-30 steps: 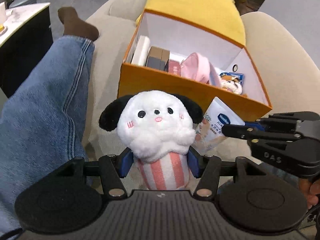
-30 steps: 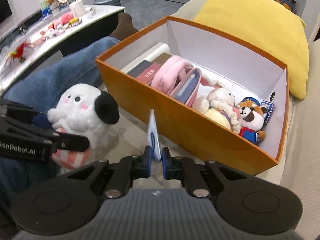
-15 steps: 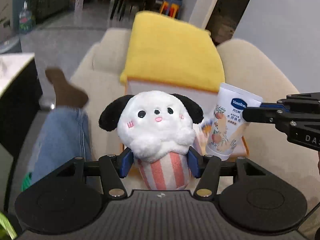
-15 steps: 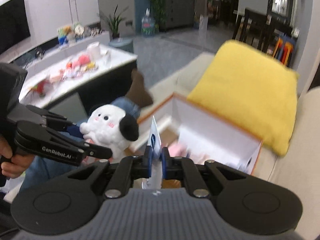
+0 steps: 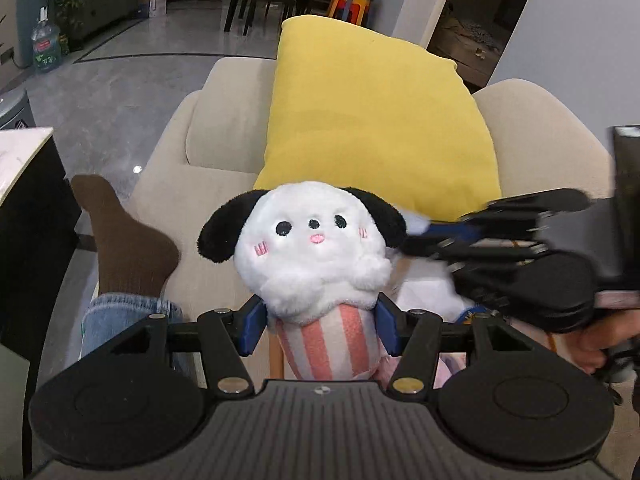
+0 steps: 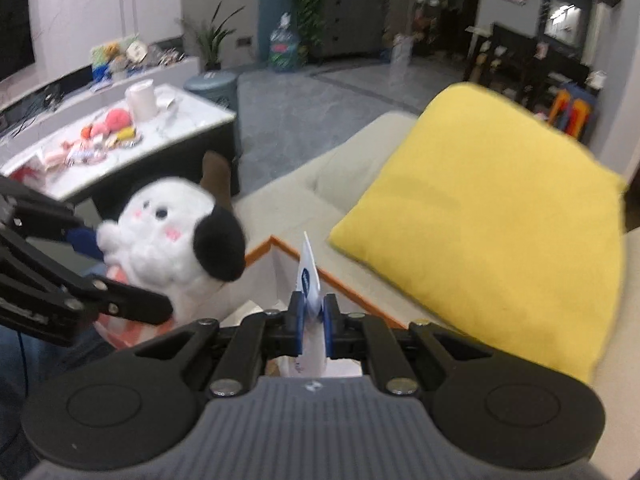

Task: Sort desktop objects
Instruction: 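Carry the dog plush and white tube over the orange box with both grippers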

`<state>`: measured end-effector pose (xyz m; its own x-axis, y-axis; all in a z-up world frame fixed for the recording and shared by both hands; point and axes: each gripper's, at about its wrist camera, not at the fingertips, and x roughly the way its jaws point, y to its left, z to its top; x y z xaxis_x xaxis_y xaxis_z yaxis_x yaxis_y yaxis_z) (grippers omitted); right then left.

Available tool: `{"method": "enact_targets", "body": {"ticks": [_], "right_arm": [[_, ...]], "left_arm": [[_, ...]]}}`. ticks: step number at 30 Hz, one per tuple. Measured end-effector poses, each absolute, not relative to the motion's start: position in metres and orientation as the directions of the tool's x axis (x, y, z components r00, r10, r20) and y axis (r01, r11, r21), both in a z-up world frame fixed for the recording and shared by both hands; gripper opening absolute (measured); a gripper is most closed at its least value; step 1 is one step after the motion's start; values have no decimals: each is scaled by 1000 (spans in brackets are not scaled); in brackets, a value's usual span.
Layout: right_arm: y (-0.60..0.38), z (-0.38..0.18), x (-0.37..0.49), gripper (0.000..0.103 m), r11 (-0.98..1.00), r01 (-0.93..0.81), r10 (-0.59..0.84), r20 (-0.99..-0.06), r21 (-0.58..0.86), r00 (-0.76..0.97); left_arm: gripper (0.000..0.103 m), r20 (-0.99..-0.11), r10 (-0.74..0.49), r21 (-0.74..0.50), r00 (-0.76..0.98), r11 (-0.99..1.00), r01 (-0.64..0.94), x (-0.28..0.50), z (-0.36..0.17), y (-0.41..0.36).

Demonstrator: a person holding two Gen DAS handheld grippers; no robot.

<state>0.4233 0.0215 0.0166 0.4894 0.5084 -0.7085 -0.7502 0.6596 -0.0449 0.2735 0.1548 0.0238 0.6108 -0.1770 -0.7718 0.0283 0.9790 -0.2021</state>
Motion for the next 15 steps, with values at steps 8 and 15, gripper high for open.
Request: {"method": "enact_targets", "body": {"ticks": [8,15], "right_arm": [[52,-31,463,10,584,-812,545,-745,8,385],[48,-38,466,10,588,-807,542,-770,59,338]], "left_arm": [[65,-774,-172,-195,610,980,28,290,11,162],[65,-772,-175,-201,612,979,26,290,8,163]]}}
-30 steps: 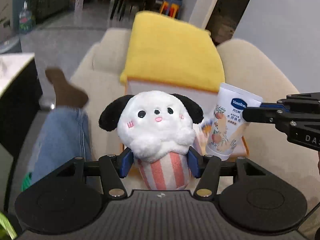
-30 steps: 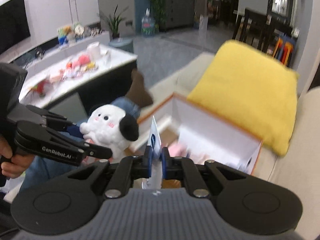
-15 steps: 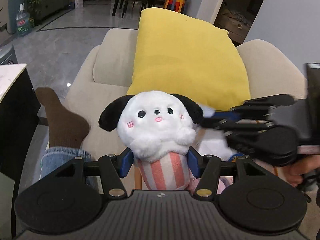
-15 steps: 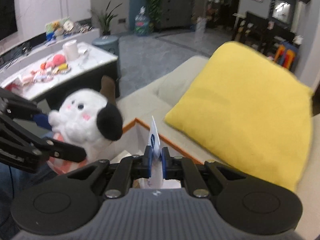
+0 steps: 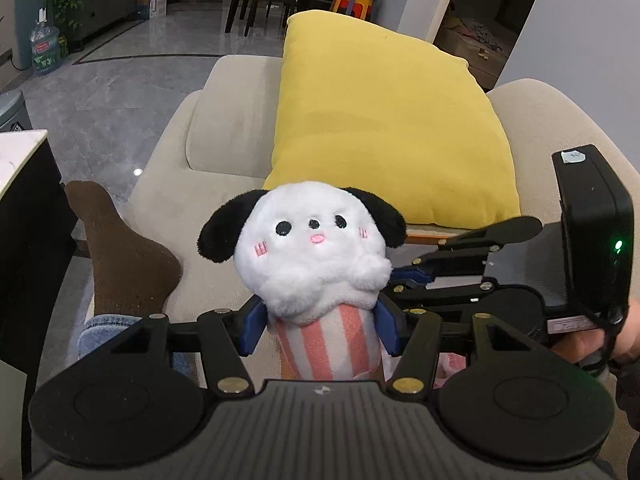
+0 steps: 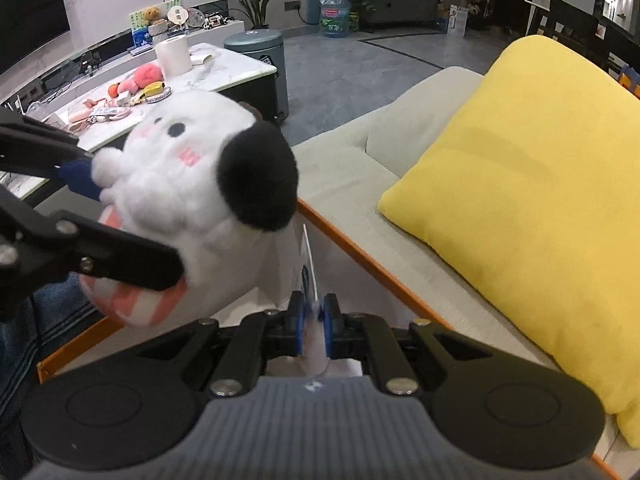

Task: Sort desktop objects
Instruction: 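Carry the dog plush and white tube over the orange box with both grippers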

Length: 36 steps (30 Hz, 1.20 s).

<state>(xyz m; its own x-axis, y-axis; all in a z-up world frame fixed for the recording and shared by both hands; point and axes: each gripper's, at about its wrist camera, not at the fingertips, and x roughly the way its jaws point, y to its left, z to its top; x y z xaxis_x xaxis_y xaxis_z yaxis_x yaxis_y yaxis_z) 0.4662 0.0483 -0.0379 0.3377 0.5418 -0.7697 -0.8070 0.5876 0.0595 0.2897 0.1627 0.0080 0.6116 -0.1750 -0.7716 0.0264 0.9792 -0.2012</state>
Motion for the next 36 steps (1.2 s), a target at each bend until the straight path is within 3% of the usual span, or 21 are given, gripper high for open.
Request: {"method": "enact_targets", "body": {"ticks": [11,14,15,17,21,25,31,36], "right_arm": [[39,-37,459,12,633,-754,546,-792,176,273],[34,-31,454,17,640,-752,536,-793,157,291],[34,-27,452,25,643,-751,531,-793,148,298],[26,-15,446,31,652,-747,530,-782,130,327],[0,8,430,31,704,-707,492,-765,69,415],[-34,23,415,31,751,-660,415,-752,-36,512],[-71,14,417,31,791,-611,358,-779,-40,515],[-84,-5,424,31,794,-607,356,-789,-26,501]], "left_arm": [[65,-769,-176,-202,614,979,26,284,14,161],[65,-757,-183,-198,627,979,46,278,24,156],[65,-751,-188,-198,633,979,57,276,28,154],[65,-737,-210,-201,643,976,89,272,38,147],[65,-723,-271,-210,636,962,172,275,51,124],[65,-751,-328,-220,573,943,251,297,42,94],[65,-826,-307,-195,473,943,271,332,3,61],[65,-879,-240,-62,412,914,401,348,-22,40]]}}
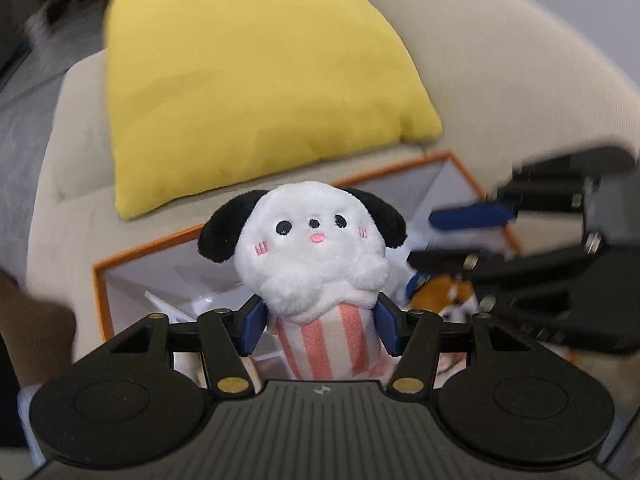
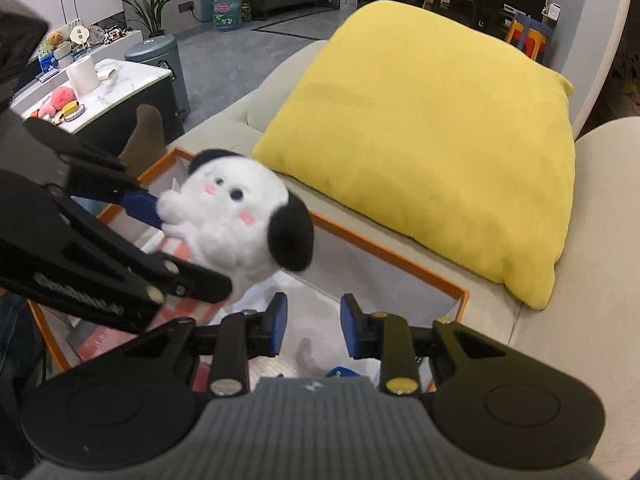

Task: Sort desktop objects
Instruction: 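Carry the dog plush and white tube over the orange box with both grippers, then lower the dog plush into the box and open the left gripper while the right releases the tube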

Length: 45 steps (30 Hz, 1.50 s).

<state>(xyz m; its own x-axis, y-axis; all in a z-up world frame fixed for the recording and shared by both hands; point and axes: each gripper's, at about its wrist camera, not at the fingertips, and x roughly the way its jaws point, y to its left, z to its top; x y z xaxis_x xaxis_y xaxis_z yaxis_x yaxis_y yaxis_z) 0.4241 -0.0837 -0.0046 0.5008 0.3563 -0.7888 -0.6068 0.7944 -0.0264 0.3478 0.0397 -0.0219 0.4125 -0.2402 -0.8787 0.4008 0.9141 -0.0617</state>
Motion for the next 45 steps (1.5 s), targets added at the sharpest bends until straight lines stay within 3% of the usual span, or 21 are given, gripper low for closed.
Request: {"method": "enact_targets", "body": {"ticks": [6,14,30,33,39,45], "right_arm": [[-82,-19,436,30,778,-628,356,-819,-7,450],[-78,-33,448,30,770,-638,349,-852,23,390],[-65,-48,456,30,785,-619,326,-868,28,374],[-65,-47,463,30,784,-620,324,-868,23,377],[-60,-46,464,30,785,-620,325,-863,18,386],[-58,-34,457,30,800,-599,327,-854,23,404]], "left_arm": [[66,-924,-175,73,339,791,608,357,-36,10],[67,-969,-106,111,224,625,772,373,-60,-8],[73,-981,-157,-26,117,695,719,395,-81,7],[78,-977,-164,-22,134,708,706,395,-79,11],[78,-966,-194,-26,172,734,679,393,-65,22],[78,-933,-176,72,314,762,643,366,-35,17]]}}
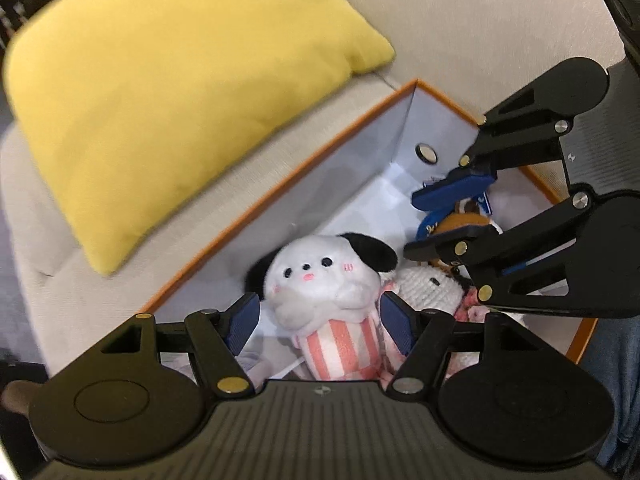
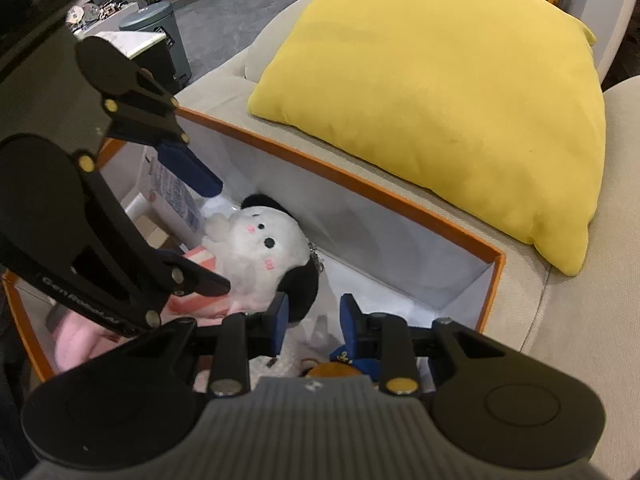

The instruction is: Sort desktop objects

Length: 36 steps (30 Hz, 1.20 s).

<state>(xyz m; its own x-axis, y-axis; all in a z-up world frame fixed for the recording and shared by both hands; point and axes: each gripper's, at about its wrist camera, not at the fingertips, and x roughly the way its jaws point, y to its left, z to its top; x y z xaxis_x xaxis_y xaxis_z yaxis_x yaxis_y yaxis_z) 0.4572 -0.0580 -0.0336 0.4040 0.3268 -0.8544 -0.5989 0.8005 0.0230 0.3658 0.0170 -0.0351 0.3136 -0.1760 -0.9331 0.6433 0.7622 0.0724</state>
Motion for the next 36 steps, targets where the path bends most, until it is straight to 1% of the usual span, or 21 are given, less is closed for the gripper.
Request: {"method": "enact_targets", "body": {"ticks": [3,9,12,14,18,19,21,25,26,31,34,36], "right_arm": [[-62,-20,440,30,809,-587,326,-840,11,433],[-67,14,400,30,827,-563,341,-789,-7,511],[-75,28,378,31,839,-544,355,-755,-2,551],[-79,34,364,31,851,-525,359,-731,1,580],[-86,43,334,33,883,-470,355,-670,10,652],[-88,43,326,37,890,-456,349,-655,8,671],[-92,42,311,42,908,-418,331,-617,2,714],[-97,27,287,48,933,-358,307,-582,29,753],[-97,22,283,52,939,-343,295,-577,28,761],[-96,-8,274,53,963,-265,245,-574,49,782],[-94,-20,271,55,970,-236,225,-572,57,789],[-93,-26,270,62,969,-235,237,-572,80,786]], "left_arm": [[78,-900,-160,138,405,777,614,359,-13,20],[78,-836,-170,166,521,827,537,320,16,14],[78,-804,-155,193,574,845,498,294,29,12],[78,-780,-154,190,606,865,465,279,37,14],[78,-737,-160,141,657,914,380,252,50,21],[78,-724,-160,130,671,924,360,245,50,21],[78,-699,-160,104,697,942,321,230,49,24],[79,-630,-136,58,764,974,221,205,34,29],[80,-621,-124,48,774,980,196,200,28,30],[80,-617,-76,40,783,991,127,184,-2,30],[81,-582,-25,35,813,998,56,179,-7,35],[84,-559,7,46,829,999,23,177,-9,34]]}}
